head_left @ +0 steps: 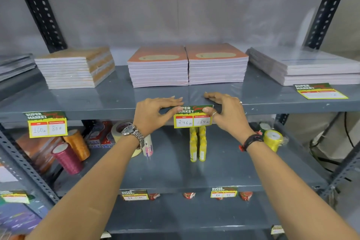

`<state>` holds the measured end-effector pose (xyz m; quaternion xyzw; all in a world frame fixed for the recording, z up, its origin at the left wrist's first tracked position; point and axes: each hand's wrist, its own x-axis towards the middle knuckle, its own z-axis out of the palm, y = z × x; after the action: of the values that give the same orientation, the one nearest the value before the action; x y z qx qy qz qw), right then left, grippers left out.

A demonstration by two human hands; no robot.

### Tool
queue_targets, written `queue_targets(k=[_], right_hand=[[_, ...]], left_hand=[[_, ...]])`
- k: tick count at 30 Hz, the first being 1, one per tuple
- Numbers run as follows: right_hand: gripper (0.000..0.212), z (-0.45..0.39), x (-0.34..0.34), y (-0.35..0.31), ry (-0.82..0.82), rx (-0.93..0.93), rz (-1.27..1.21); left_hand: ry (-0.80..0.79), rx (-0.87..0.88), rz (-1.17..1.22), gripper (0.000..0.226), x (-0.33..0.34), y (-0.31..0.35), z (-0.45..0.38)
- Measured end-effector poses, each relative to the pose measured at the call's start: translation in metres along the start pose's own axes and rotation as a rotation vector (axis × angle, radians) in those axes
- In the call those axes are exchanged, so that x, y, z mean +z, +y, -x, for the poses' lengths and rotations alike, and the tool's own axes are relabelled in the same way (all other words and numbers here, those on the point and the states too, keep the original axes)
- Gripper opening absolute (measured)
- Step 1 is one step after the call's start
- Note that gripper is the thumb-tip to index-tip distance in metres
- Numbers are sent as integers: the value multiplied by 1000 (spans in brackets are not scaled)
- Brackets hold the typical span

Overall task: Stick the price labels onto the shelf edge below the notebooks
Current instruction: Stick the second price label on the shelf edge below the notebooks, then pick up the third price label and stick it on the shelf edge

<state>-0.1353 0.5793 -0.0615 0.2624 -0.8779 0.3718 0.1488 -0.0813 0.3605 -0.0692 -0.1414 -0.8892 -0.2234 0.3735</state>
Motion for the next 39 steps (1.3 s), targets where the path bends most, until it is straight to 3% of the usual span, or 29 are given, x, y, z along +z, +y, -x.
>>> queue_targets(k=[8, 11, 15, 24, 28, 32, 35, 39], right_hand=[[58, 6, -15, -5, -169, 9, 51], [68, 9, -6, -17, -57, 37, 88], [57, 15, 15, -23, 185, 57, 144], [39, 14, 21, -21, 267, 78, 146], [42, 14, 22, -18, 211, 35, 115], [58, 27, -14, 11, 87, -101, 65], [52, 37, -59, 45, 177, -129, 5], [49, 27, -133, 112, 351, -69, 161]], left_hand=[[-138, -165, 192, 20, -13, 0, -4], [-93, -229, 117, 31, -12, 4, -5], [-17, -271, 4, 38, -3, 15, -5], [46, -315, -2, 34, 2, 28, -1], [-25, -291, -88, 35, -1, 38, 0], [-63, -307, -232, 49, 13, 76, -8], [-4, -297, -152, 52, 43, 125, -26], [-154, -312, -27, 45, 106, 190, -68]])
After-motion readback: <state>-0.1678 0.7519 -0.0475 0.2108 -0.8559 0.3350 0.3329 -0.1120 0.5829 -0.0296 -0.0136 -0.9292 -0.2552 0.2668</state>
